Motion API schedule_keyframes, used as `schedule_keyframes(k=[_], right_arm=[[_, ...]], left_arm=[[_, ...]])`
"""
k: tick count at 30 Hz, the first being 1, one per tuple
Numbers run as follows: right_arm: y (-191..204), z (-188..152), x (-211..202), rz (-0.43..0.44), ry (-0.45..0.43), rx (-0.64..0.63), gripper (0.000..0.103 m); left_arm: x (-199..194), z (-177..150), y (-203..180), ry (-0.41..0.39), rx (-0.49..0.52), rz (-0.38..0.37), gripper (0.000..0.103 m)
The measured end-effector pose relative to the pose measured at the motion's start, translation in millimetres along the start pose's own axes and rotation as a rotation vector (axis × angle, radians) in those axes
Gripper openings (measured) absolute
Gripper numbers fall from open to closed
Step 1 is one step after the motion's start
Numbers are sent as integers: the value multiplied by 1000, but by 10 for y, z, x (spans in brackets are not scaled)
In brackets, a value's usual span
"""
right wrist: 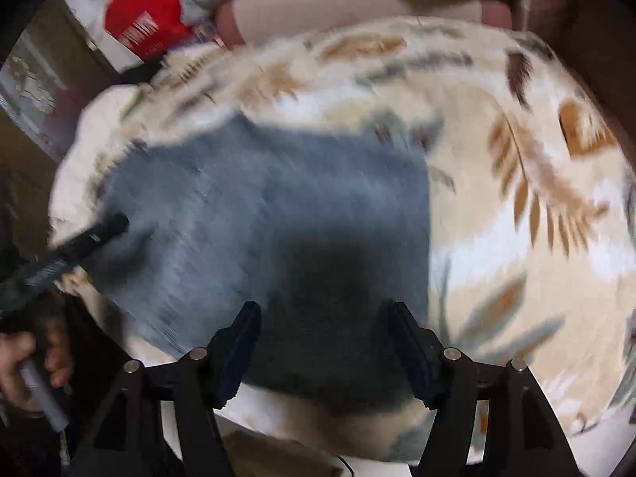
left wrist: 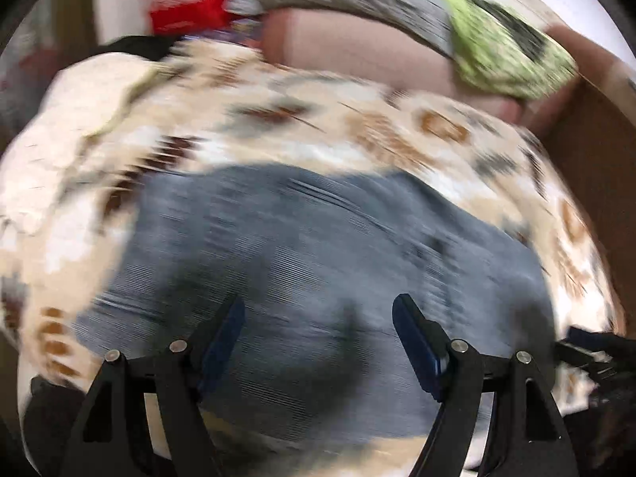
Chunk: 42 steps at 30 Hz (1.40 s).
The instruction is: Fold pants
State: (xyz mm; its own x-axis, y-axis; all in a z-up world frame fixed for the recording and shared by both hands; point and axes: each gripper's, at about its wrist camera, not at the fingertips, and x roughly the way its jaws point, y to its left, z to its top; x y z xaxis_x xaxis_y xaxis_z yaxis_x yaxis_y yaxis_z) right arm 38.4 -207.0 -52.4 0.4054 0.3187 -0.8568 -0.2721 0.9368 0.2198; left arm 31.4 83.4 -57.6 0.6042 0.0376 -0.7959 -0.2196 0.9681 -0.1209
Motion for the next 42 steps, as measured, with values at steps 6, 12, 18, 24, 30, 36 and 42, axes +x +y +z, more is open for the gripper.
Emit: schedule_keyframes(k=[6,12,18,24,30,36,42], right_arm=[[428,932,86,159,-40,-57,69],[880,1688,1078,99,109,-104,54],[1005,1795,1648,69,208,-145,13],[1161,1808,1615,-51,154,-236,4],[1009,1857,1556,-18,95,-105,14],[1070,1803,1130,90,36,-41,14],[893,1699,1722,172,239,68,15]], left_arm=[[321,-159,612,58,-94,80,82],[353,-199,616,1,-57,72,86],[355,-168,656,-3,-60,37,86],[379,-154,649,1,-66,43,87],[365,-167,656,-3,-64,36,87],[367,-172,645,-4,-65,43,87],[366,-174,646,-8,-63,43,87]])
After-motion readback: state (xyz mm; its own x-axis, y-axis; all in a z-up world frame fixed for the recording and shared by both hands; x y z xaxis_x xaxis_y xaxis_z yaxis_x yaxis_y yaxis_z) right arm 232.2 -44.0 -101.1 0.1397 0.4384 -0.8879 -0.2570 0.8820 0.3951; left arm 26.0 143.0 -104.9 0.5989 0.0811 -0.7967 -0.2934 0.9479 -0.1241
